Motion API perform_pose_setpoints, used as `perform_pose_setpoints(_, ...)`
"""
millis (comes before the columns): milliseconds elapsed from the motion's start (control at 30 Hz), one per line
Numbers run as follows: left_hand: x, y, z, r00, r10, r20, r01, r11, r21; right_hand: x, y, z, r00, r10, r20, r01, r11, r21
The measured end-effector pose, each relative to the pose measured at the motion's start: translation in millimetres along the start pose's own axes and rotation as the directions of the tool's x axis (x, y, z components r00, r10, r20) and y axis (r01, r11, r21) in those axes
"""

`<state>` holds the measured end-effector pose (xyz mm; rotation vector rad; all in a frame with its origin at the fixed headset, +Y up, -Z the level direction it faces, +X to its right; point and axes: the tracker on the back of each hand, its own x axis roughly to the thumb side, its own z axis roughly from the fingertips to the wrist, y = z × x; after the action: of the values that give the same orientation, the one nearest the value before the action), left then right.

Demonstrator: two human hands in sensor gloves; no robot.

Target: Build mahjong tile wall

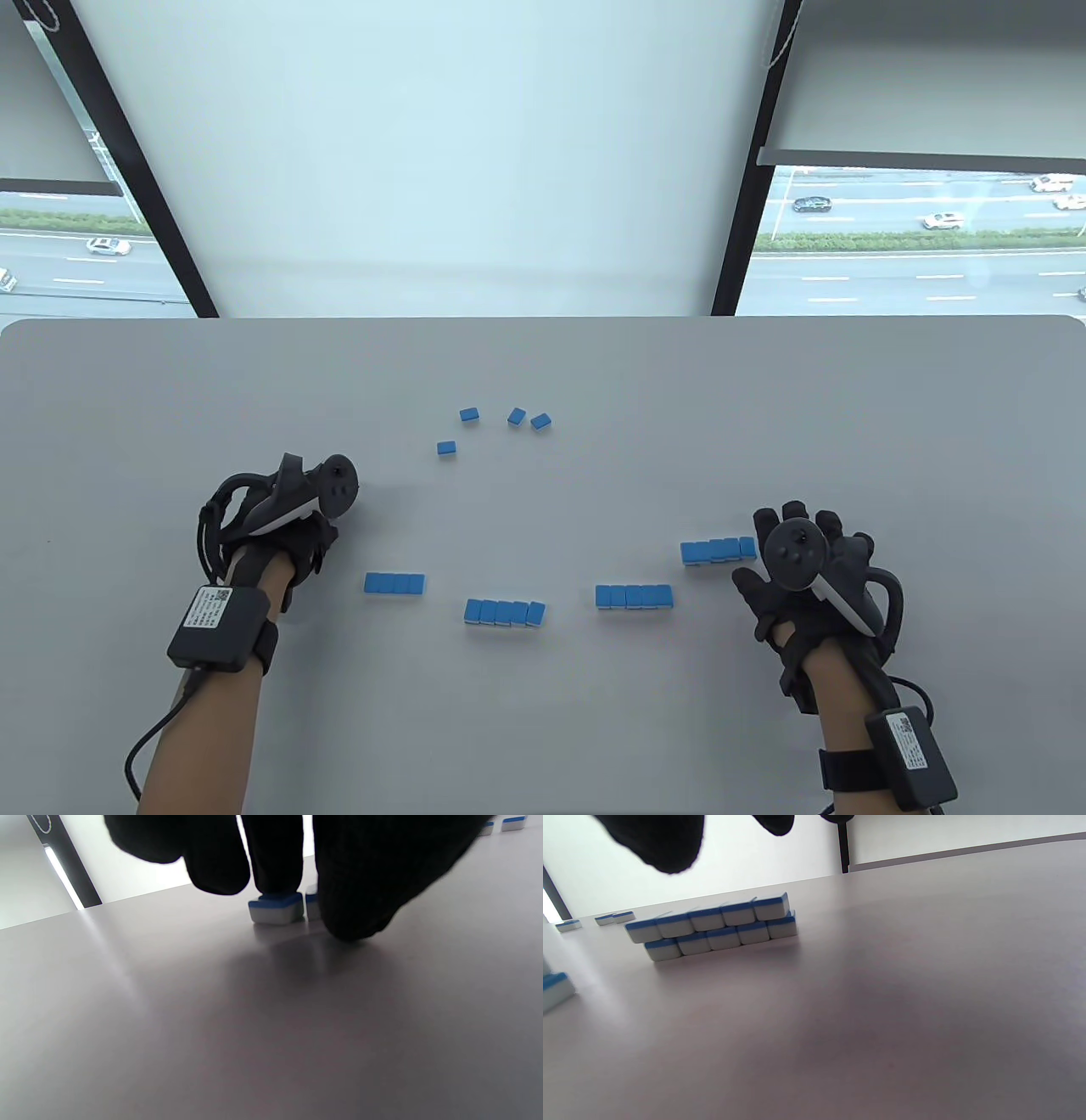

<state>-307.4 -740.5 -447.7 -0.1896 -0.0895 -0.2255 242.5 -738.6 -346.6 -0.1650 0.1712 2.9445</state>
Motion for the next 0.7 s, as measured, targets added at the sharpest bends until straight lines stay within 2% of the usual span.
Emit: perform_pose_setpoints(700,17,7,-13,0.990,-0.131,0.045,0.131,0.991,0.007,0,0,0,1.000,0.002,0.000,-0.002,1.000,-0.001)
